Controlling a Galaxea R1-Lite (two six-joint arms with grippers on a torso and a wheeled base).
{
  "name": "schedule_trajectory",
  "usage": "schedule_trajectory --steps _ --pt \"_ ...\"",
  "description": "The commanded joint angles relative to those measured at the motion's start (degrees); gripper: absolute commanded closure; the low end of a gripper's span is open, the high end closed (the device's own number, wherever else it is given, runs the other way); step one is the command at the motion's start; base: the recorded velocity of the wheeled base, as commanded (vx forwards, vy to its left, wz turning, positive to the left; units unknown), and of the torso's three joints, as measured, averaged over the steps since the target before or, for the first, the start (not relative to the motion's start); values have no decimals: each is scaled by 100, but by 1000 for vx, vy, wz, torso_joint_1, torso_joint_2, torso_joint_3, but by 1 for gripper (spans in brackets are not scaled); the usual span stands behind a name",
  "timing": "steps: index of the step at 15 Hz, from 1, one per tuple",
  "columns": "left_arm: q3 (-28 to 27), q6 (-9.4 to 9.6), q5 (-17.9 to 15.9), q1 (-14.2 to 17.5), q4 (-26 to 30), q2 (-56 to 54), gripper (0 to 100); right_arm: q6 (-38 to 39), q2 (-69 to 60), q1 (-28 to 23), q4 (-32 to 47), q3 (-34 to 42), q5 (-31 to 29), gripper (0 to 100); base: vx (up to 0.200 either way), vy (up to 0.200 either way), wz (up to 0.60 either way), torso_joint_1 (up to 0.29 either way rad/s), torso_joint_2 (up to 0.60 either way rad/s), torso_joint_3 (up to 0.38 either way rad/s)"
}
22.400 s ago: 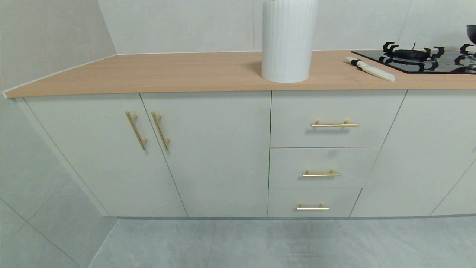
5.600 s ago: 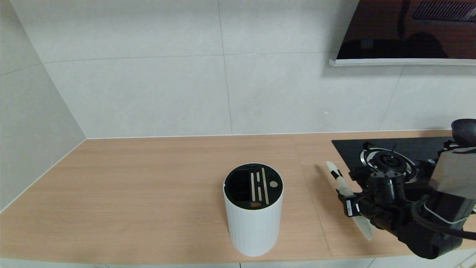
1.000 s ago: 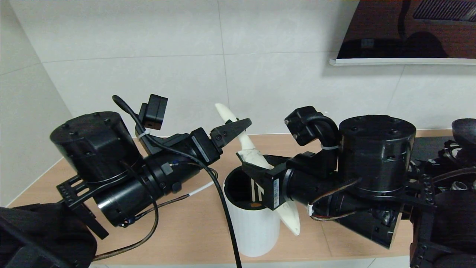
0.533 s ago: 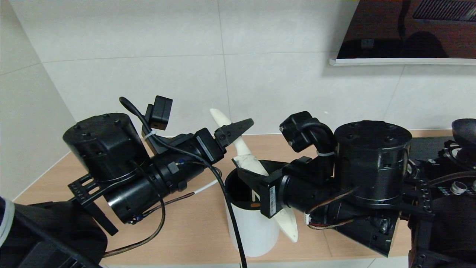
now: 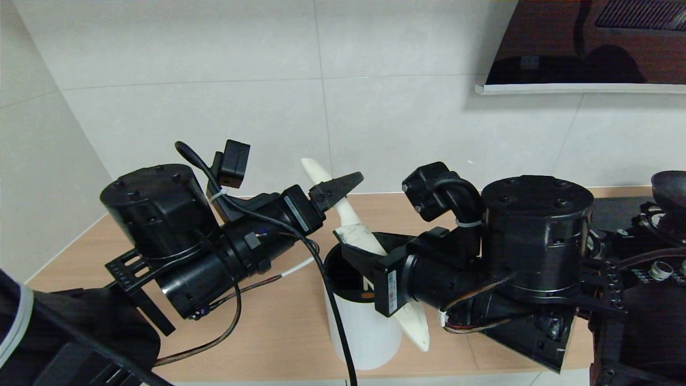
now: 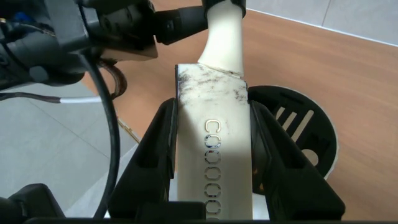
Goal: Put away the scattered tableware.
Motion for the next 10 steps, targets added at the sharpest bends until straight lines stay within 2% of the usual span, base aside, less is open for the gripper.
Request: schedule_trajectory --steps 1,10 --pt "2 0 3 17 -5 6 100 -1 -10 3 -1 5 0 100 0 0 0 0 0 0" --pt "19 0 3 9 -5 -56 100 -1 -27 -5 -1 5 0 100 0 0 0 0 0 0"
